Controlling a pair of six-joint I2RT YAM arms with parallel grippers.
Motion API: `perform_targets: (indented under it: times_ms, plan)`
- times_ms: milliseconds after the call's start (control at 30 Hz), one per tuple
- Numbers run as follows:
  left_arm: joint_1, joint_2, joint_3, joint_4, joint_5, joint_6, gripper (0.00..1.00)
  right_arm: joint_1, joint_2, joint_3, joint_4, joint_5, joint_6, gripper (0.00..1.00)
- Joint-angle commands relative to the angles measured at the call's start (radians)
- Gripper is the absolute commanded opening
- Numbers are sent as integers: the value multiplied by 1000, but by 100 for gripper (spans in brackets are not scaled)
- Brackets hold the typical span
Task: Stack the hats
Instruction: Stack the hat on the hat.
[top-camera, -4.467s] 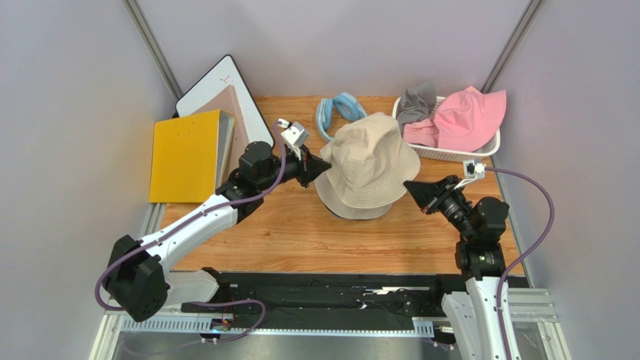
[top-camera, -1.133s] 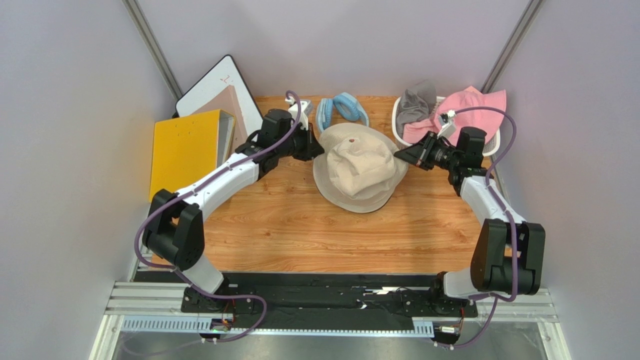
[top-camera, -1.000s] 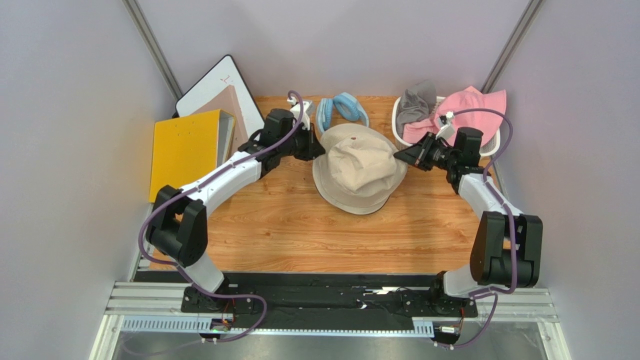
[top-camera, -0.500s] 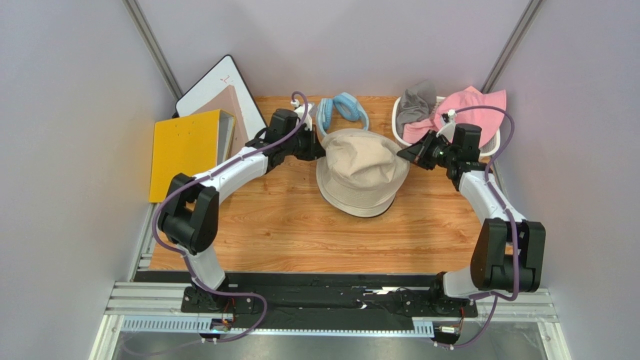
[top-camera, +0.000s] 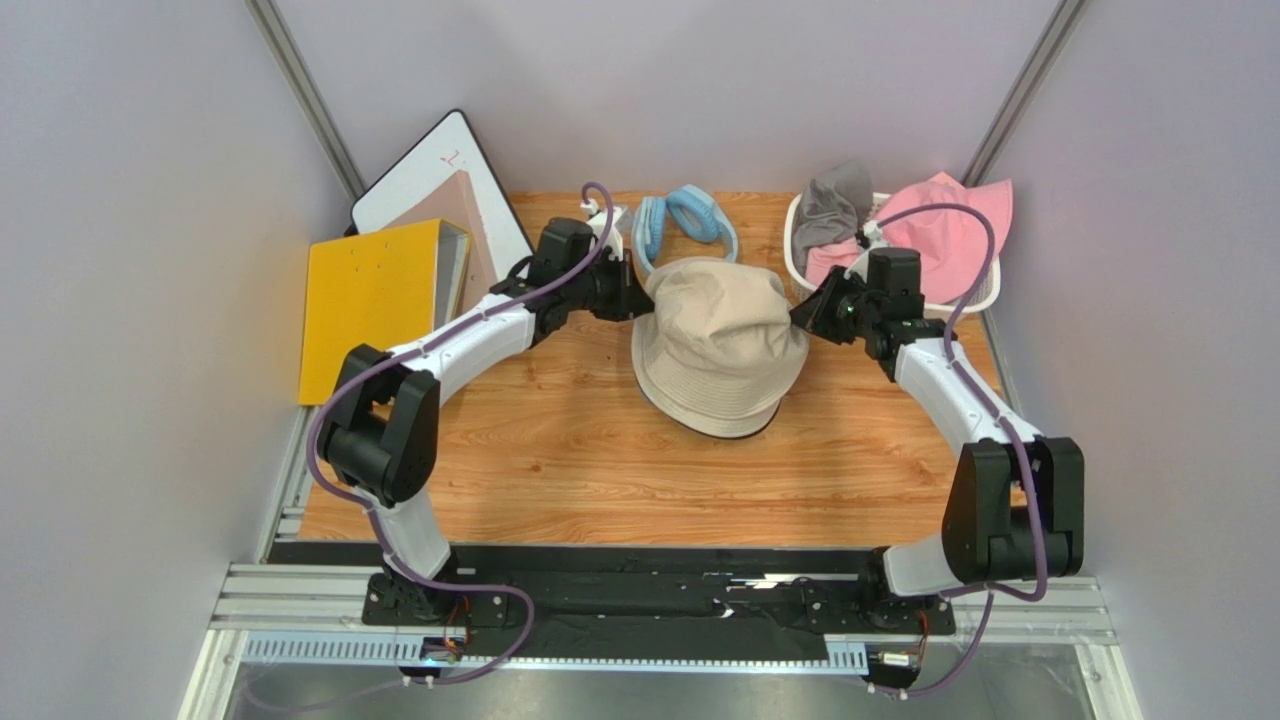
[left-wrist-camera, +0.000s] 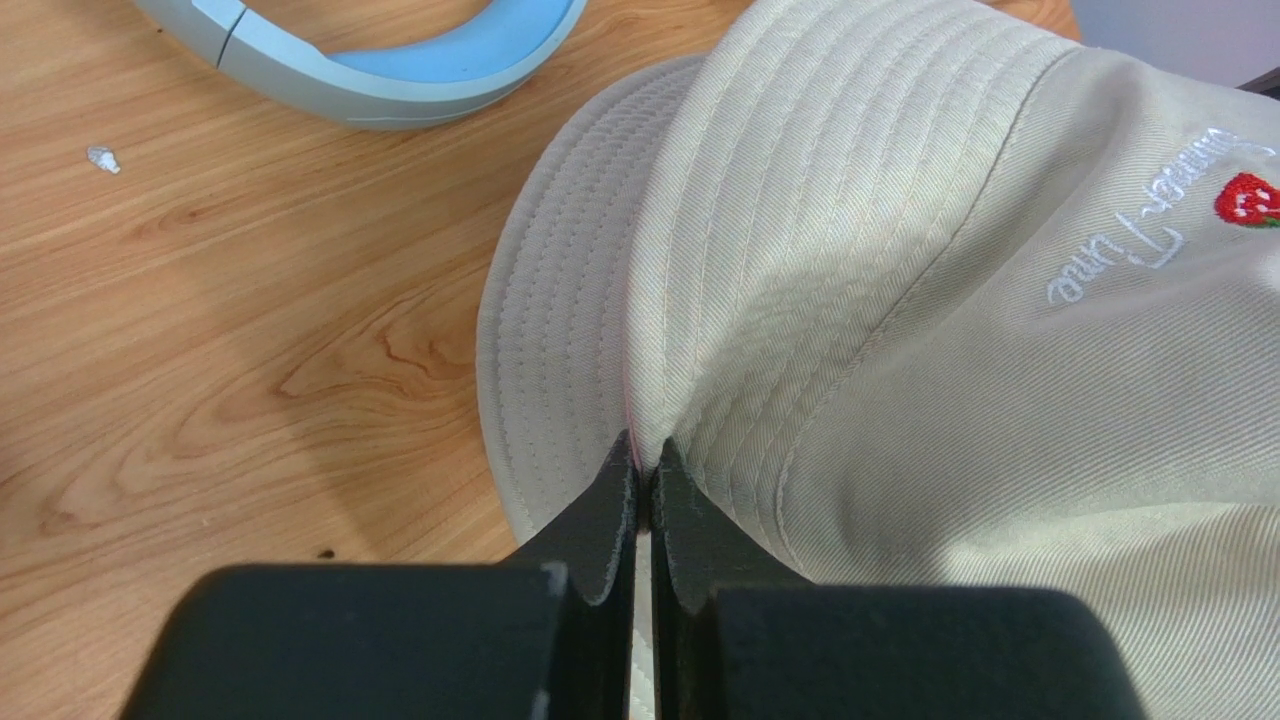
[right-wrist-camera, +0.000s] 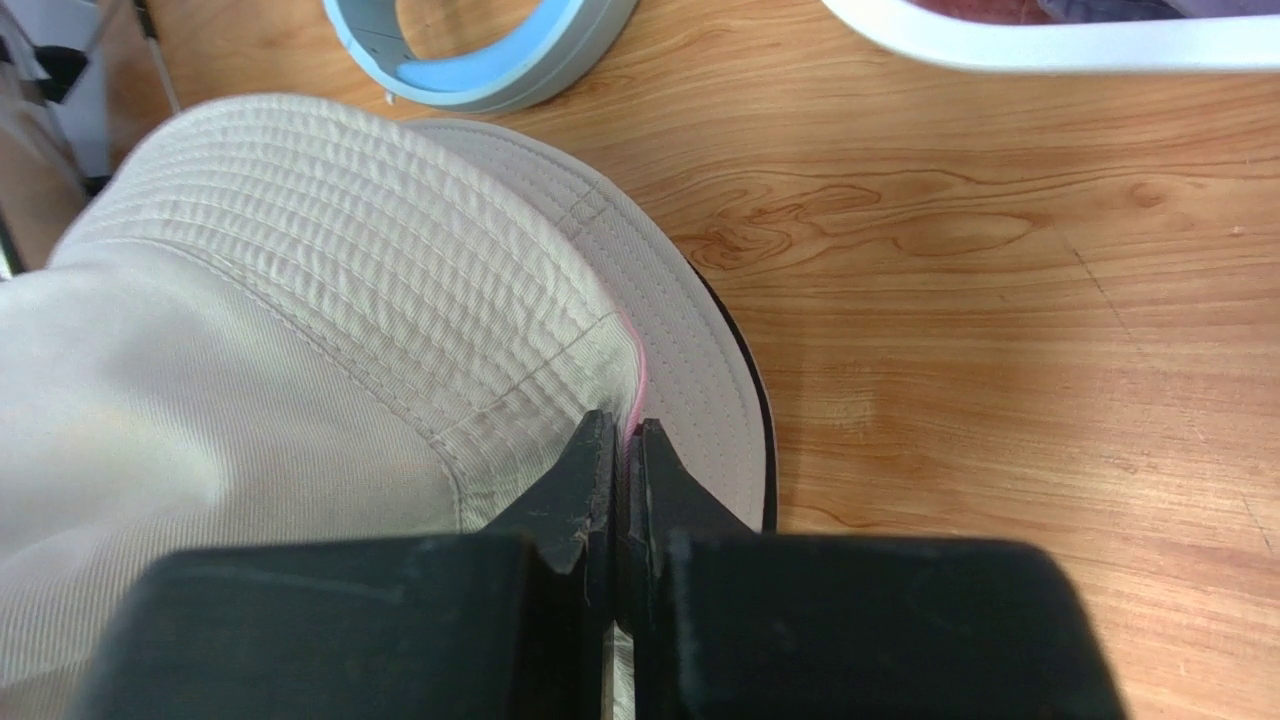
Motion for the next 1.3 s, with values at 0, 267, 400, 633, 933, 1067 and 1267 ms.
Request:
perform_targets:
  times_ms: [0,267,400,633,933,1067,1267]
  plan:
    - [20,37,-8,-31,-50,15,0,38,11,-57,-67,269,-55,0]
    - [20,47,-63,-24,-93,29,0,74,-6,-179,-41,385,-54,0]
    - [20,18,-102,-2,-107,29,0,93,-55,-231,-31,404,-42,0]
    - [20,10,-139,25,-63,23,0,96,-194,-255,-69,318,-34,0]
    - [20,-44,-229,91,-86,29,0,96,-320,-274,-170,309,-68,1]
    - [20,-64,-258,125,-37,15,0,96,-386,-297,-192,274,-60,40]
    - [18,-107,-321,182,-3,11,0,94,-594,-288,-291,263,-29,63]
